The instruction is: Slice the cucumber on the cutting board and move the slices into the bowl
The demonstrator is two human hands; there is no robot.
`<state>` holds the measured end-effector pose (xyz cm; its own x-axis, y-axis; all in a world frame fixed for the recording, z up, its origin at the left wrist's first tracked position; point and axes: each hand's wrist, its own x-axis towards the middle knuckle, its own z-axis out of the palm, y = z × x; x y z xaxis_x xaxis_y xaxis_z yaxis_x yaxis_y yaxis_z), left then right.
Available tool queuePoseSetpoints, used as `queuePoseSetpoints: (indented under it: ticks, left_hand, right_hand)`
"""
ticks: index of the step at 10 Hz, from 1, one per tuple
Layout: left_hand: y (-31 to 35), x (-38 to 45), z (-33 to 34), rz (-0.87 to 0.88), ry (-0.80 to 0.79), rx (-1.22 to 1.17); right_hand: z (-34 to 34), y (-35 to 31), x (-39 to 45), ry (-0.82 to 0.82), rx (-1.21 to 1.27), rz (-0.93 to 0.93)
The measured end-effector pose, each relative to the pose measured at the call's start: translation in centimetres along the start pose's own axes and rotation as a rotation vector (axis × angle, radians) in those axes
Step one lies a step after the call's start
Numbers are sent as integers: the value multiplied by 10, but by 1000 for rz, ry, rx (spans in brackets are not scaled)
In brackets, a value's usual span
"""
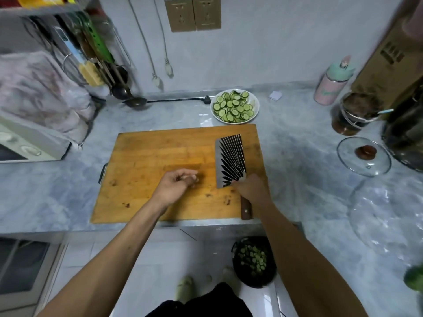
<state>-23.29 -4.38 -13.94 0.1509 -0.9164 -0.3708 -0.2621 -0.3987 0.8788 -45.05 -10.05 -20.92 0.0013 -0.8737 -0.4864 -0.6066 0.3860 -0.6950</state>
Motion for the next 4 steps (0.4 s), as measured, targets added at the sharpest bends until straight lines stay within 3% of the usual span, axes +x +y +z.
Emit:
queuePoseSetpoints:
  ticks: [2, 3, 4]
  left_hand:
    - [1, -1, -25, 53, 27, 71]
    - [9, 0, -58, 204, 17, 276]
    - [37, 2, -98, 330, -20, 508]
  right_hand:
    - [-3, -11, -12, 151, -294, -137]
    - [-9, -42, -17, 148, -481, -229]
    - [-20, -98, -30, 142, -510, -340]
